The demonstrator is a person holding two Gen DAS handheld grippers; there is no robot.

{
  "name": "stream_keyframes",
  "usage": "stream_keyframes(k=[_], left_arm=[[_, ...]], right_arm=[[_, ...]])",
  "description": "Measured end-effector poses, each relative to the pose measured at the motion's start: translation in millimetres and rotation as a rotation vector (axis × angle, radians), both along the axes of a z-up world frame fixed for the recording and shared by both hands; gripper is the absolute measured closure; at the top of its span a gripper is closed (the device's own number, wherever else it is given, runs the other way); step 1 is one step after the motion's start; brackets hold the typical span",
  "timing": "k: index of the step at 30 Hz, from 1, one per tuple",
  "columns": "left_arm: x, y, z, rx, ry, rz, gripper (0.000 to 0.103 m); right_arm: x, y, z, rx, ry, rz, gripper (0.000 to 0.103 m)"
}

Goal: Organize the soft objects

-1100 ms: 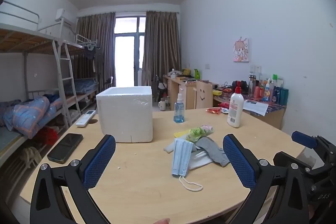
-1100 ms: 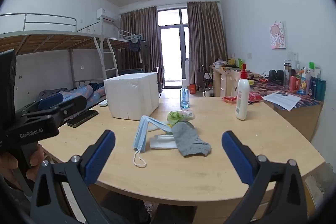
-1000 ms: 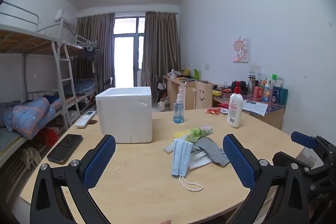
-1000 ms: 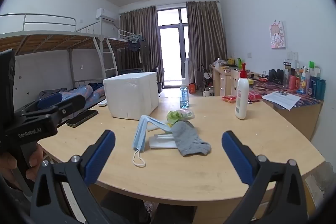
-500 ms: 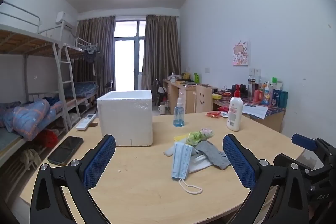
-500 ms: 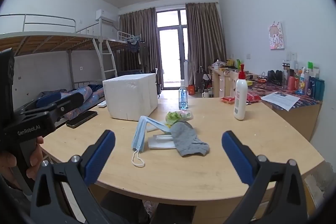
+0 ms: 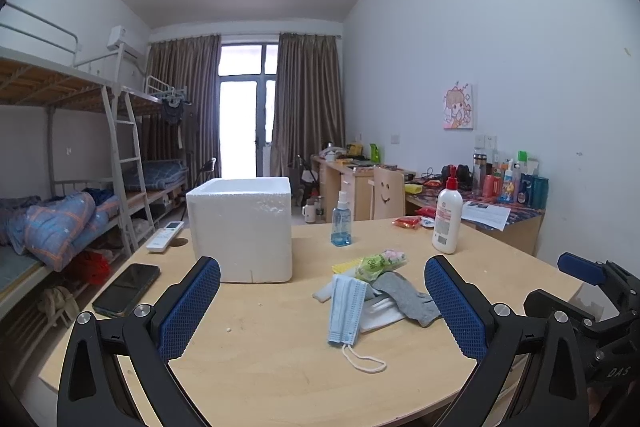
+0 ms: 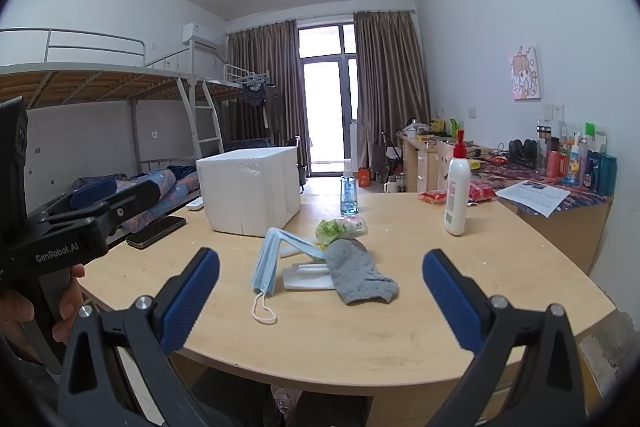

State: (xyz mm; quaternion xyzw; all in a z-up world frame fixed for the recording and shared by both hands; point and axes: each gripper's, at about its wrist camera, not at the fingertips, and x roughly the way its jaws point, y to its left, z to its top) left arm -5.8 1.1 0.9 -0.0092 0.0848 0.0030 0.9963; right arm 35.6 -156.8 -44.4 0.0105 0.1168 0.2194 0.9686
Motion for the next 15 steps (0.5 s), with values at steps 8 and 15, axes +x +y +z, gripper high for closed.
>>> stream_keyframes(k=[8,15], left_arm=[[0.6,1.2,-1.3,-0.003,0.005,0.002,0.001],[1.2,3.1,-3.2,-0.012,0.010,0.013,0.001]], right_arm=[[-1.3,0.9,0.7,-0.004,-0.005,0.002,0.000],[-1.9,0.2,-0.6,-0.005,-0.008,-0.004,0.000]])
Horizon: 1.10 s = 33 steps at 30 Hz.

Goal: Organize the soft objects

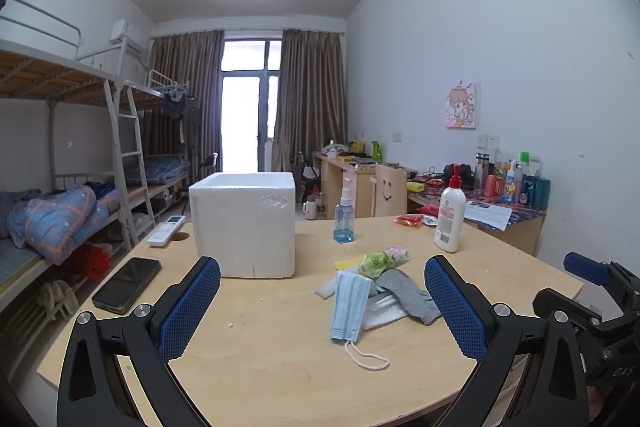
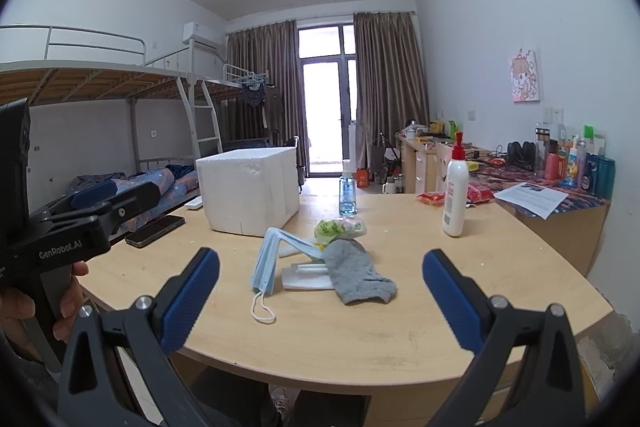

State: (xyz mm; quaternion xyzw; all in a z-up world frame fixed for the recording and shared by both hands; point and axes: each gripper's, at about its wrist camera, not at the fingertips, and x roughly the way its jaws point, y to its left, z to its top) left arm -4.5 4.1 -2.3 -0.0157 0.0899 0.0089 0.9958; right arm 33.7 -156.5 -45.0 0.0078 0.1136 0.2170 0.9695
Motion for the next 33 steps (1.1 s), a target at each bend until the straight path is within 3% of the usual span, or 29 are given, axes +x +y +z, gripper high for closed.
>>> stream_keyframes(k=[33], left_arm=[[6.8,0.7,-4.9,0.009,0.022,-0.003,0.001]], right_arm=[[4.9,-5.0,-1.8,0.009,0.017,-0.012,0.000]])
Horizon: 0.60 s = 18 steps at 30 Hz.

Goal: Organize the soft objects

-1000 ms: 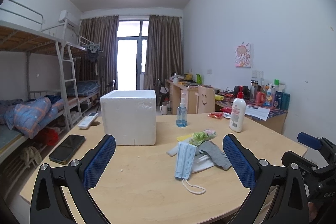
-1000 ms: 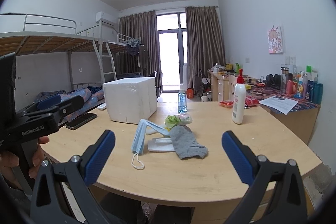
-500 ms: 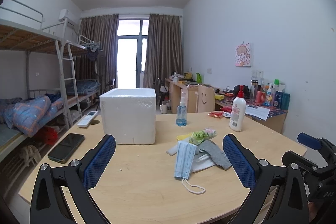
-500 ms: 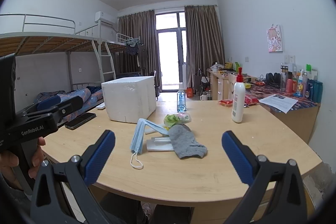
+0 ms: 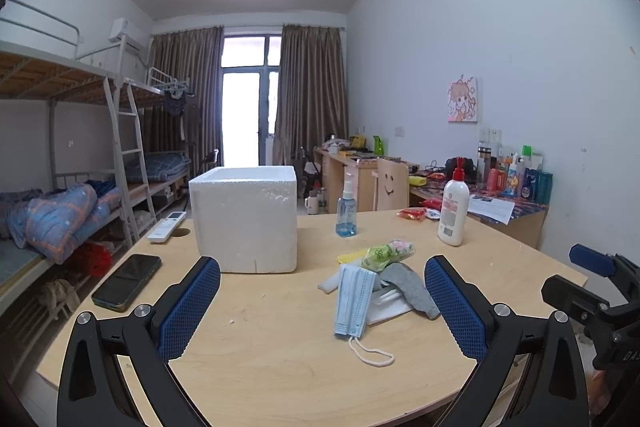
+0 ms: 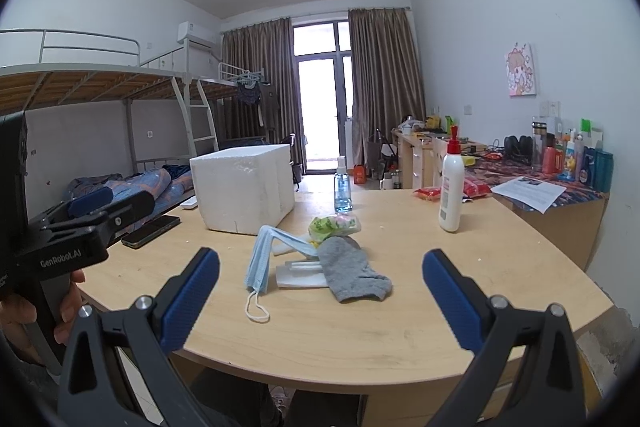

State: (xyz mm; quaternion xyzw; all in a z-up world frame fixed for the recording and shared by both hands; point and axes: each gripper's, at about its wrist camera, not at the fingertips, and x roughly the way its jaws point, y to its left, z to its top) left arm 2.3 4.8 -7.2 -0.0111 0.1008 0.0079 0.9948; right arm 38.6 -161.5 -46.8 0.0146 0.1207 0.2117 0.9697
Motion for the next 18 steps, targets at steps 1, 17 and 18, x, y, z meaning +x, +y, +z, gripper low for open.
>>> stream_keyframes(k=[1,17,18], left_arm=[[0.8,-0.2,-0.7,0.002,0.003,-0.004,0.001],[36.5,-10.2,-20.2,0.031,0.106,-0.054,0.001],[39.6,-10.9,-21.4,0.034,0.115,-0.058,0.001]], right_arm=[[0.2,0.0,-0.2,0.000,0.000,0.000,0.000],[33.7,0.1,-15.3,-0.019,0.078,0.009,0.000],[37.0,0.4,-16.5,-0.020,0.086,0.008,0.000]])
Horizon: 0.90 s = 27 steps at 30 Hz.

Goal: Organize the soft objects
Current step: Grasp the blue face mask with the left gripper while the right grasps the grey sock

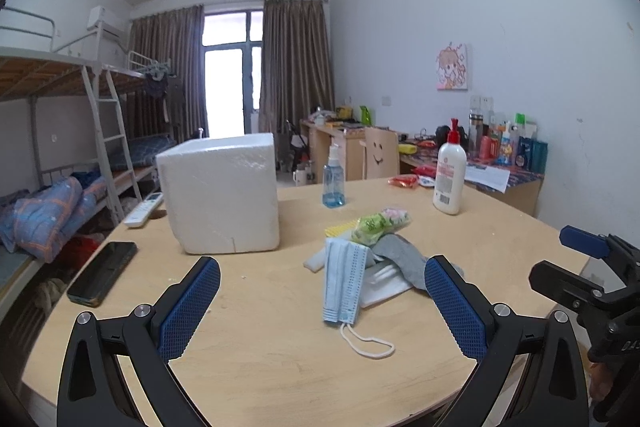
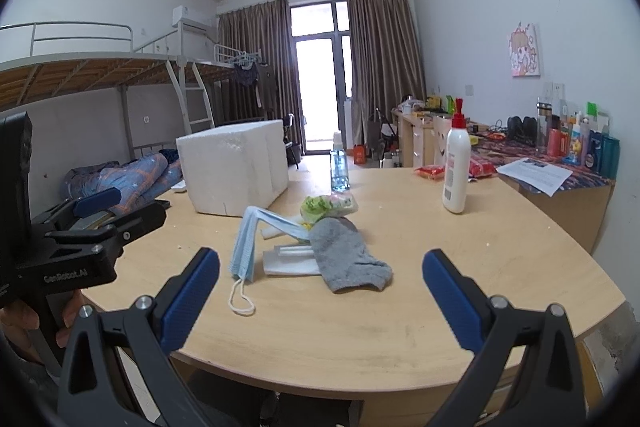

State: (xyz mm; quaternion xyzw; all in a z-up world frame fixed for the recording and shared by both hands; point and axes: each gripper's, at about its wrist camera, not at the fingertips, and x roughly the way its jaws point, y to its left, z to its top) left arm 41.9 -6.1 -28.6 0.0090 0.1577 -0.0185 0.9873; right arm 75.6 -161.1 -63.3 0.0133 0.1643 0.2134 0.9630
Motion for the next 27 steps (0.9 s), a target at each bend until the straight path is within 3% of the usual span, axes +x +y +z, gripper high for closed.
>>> stream_keyframes(k=[10,20,27], left_arm=[[40.9,-1.2,-13.4,-0.019,0.119,-0.062,0.001],[85.5,-5.6,-26.7,0.023,0.225,-0.058,0.001],[114.5,-4.2,-33.9,-0.024,0.311,-0.111,0.010]], right_arm=[[35.2,0.7,-14.2,-0.018,0.089,-0.013,0.000],[80.4,6.8,-26.8,-0.047,0.195,-0.023,0.000],[106.9,7.7,-38.5,-0.061,0.266,-0.020,0.000]])
